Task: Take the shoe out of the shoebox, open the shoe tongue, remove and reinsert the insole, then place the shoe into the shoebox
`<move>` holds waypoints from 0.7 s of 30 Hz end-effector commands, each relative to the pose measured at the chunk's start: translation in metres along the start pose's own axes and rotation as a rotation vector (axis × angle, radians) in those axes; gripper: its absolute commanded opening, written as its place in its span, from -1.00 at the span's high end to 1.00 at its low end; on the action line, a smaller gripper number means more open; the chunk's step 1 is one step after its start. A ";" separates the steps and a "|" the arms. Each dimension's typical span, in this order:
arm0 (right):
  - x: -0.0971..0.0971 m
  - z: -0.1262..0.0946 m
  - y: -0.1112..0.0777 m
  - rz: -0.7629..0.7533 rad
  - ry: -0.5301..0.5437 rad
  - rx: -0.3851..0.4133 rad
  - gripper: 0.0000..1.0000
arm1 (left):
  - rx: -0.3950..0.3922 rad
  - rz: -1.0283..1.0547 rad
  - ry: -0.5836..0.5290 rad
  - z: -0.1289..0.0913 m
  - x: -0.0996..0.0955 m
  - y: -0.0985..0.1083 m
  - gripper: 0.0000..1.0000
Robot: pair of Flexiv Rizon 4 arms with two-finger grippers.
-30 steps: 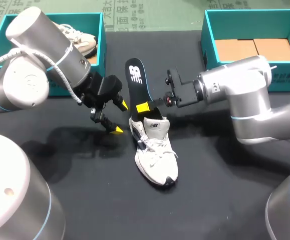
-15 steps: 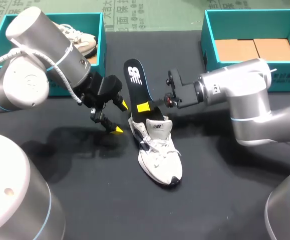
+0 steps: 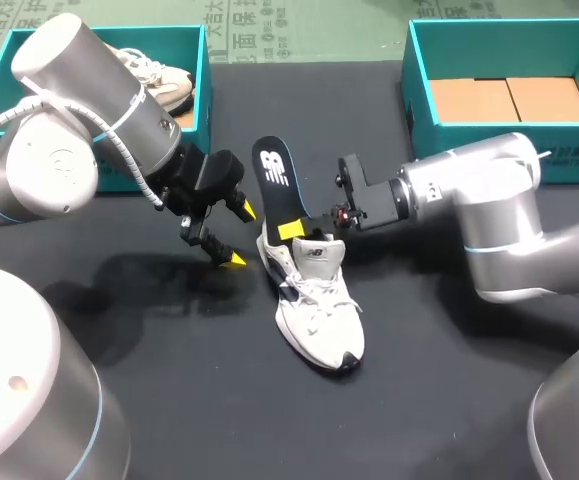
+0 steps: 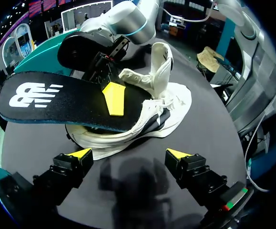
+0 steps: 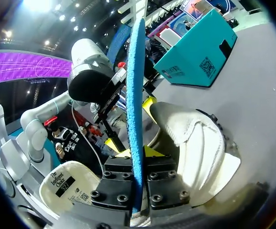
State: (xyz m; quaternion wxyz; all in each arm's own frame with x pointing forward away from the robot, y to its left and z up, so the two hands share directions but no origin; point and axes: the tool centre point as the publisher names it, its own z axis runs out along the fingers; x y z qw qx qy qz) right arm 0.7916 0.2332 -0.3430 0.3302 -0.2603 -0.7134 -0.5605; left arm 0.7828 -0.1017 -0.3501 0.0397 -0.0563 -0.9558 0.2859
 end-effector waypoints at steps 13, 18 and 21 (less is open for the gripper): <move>0.007 0.009 -0.044 0.029 0.010 -0.098 1.00 | -0.001 0.000 0.000 0.000 0.000 0.000 -1.00; 0.010 0.012 -0.041 0.026 0.007 -0.112 1.00 | -0.001 0.000 0.000 0.000 0.000 0.000 -1.00; 0.011 0.013 -0.033 0.010 0.008 -0.098 0.98 | -0.001 0.000 0.000 0.000 0.000 0.000 -1.00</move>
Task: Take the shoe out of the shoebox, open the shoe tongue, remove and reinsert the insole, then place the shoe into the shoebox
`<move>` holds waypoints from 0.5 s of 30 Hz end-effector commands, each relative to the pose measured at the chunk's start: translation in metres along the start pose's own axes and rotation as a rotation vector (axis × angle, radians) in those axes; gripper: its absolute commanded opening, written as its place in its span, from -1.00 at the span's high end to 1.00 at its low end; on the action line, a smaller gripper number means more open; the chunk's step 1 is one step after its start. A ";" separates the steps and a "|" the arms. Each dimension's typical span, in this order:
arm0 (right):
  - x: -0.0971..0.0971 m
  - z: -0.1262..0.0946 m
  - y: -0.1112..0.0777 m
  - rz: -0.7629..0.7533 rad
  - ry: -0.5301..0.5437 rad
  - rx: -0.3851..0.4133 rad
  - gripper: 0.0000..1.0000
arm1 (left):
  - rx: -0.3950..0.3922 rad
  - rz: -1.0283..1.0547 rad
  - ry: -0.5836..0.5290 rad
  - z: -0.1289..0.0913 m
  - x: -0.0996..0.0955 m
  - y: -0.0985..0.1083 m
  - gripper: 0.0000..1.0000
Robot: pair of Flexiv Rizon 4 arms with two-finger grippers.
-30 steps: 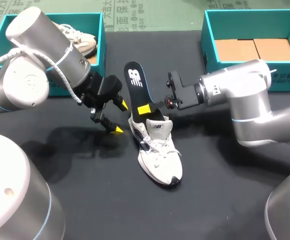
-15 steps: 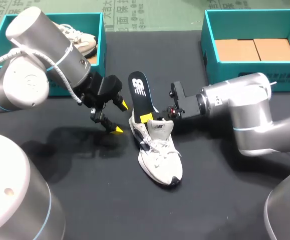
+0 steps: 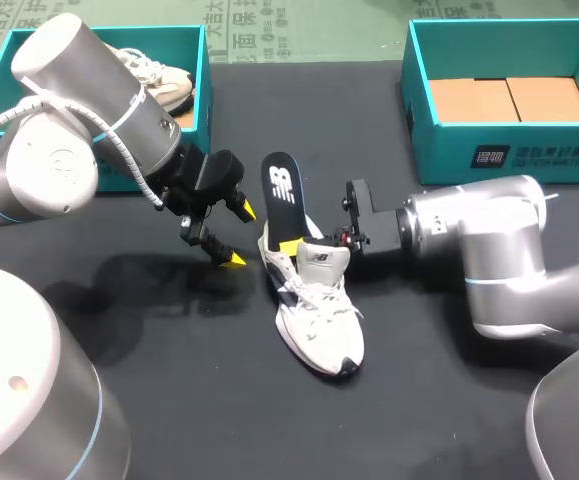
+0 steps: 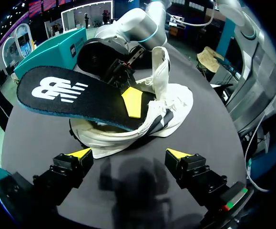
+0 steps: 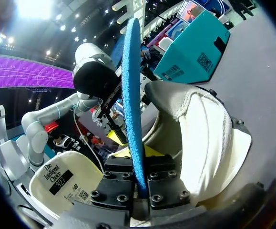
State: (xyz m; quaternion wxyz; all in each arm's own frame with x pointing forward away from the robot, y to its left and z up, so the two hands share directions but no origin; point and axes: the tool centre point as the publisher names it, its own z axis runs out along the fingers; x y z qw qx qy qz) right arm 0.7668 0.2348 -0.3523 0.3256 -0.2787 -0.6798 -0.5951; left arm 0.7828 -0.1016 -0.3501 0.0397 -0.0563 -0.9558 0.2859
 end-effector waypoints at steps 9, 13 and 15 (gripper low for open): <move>0.006 0.009 0.016 -0.056 -0.009 0.067 0.23 | -0.001 0.000 0.000 0.000 0.000 0.000 -1.00; 0.010 0.009 0.023 -0.071 -0.016 0.085 0.27 | -0.001 0.000 0.000 0.000 0.000 0.000 -1.00; 0.012 0.009 0.025 -0.079 -0.016 0.092 0.27 | -0.001 0.000 0.000 0.000 0.000 0.000 -1.00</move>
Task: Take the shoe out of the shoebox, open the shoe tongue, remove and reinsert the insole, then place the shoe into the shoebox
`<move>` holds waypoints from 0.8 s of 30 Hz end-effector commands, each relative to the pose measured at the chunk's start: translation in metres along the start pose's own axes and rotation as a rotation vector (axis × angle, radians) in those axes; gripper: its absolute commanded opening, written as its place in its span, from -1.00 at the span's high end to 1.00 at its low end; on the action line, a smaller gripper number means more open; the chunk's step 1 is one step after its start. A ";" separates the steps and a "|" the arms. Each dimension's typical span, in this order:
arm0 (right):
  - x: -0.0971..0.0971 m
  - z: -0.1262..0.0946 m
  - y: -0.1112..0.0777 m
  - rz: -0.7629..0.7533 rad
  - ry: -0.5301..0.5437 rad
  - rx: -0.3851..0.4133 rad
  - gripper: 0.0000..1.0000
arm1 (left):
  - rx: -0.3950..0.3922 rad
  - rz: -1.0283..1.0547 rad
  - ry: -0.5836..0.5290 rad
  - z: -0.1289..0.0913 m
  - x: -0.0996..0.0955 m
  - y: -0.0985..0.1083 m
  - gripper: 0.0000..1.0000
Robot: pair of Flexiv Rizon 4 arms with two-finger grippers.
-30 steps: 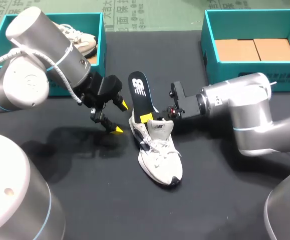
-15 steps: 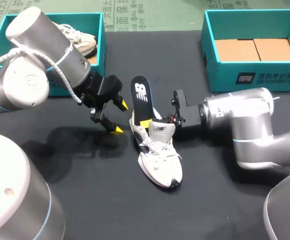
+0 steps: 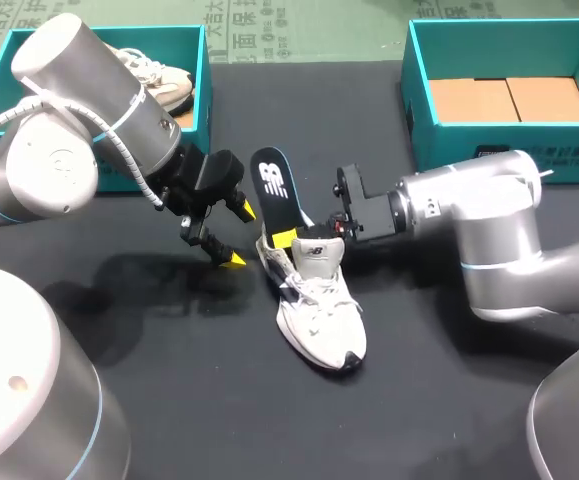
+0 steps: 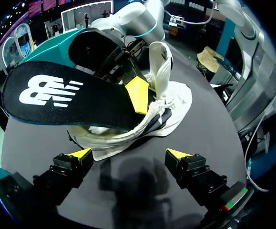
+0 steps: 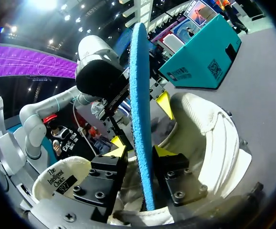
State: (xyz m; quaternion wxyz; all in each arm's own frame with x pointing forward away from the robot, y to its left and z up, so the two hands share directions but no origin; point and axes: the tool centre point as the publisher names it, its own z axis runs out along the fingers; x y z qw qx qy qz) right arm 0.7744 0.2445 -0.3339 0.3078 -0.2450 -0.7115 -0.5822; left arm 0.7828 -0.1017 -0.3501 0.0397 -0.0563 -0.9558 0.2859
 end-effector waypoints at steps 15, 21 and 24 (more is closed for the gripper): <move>0.005 -0.011 0.026 -0.031 -0.031 0.070 0.28 | -0.001 0.000 0.000 0.000 0.000 0.000 -1.00; -0.003 -0.017 0.032 -0.026 -0.023 0.082 1.00 | -0.001 0.000 0.000 0.000 0.000 0.000 -1.00; -0.009 -0.018 0.032 -0.017 0.011 0.085 1.00 | -0.001 0.000 0.000 0.000 0.000 0.000 -1.00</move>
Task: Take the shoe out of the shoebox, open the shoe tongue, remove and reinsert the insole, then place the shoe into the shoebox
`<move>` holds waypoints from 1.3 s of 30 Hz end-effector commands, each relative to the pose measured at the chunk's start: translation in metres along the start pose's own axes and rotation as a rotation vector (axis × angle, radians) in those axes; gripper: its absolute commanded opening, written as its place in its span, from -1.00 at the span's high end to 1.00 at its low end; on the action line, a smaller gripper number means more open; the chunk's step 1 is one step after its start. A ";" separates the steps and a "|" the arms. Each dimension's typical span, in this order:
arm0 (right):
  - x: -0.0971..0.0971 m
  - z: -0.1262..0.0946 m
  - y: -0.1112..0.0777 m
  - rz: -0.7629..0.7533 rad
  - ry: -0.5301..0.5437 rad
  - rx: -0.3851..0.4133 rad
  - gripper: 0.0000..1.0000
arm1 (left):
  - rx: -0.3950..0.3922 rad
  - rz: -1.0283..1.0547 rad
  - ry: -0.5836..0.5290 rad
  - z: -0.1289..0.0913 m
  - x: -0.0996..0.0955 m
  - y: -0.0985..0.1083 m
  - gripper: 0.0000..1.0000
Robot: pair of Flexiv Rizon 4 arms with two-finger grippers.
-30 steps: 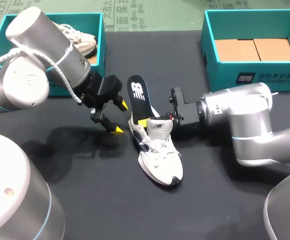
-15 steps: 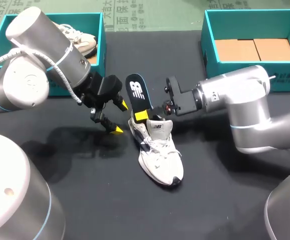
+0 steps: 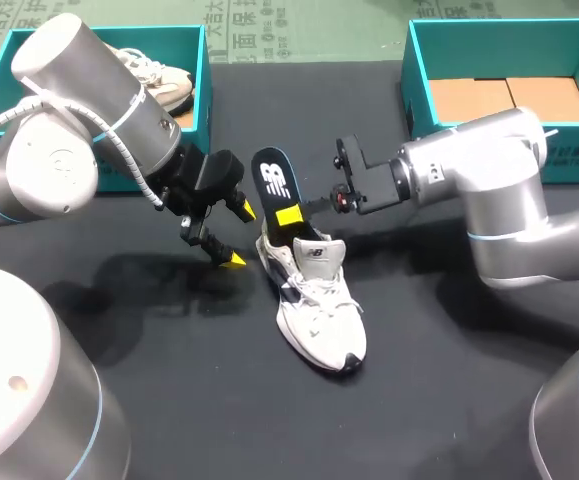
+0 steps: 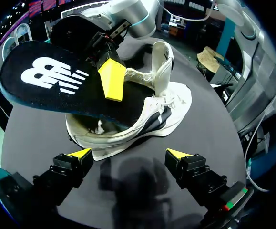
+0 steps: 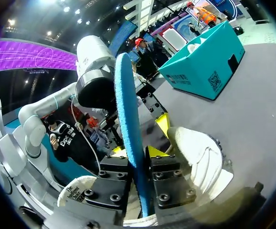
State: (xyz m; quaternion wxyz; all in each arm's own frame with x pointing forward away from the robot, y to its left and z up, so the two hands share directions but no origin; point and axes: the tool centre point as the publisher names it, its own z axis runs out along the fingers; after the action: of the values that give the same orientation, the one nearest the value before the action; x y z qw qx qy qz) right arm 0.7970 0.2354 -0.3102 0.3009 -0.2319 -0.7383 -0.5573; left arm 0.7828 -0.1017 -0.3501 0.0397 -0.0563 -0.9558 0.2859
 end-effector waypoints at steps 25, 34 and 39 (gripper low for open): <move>-0.009 0.007 -0.053 0.120 0.114 -0.027 1.00 | -0.001 0.000 0.000 0.000 0.000 0.000 -1.00; -0.002 0.005 -0.032 0.071 0.088 0.004 0.80 | -0.001 0.000 0.000 0.000 0.000 0.000 -1.00; -0.004 0.005 -0.019 0.051 0.085 0.025 0.23 | -0.001 0.000 0.000 0.000 0.000 0.000 -1.00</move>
State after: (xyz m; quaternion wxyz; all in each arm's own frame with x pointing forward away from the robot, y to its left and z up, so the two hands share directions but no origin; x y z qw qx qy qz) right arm 0.7805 0.2333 -0.3320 0.3484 -0.2248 -0.7205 -0.5559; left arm 0.7828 -0.1017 -0.3501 0.0397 -0.0563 -0.9558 0.2859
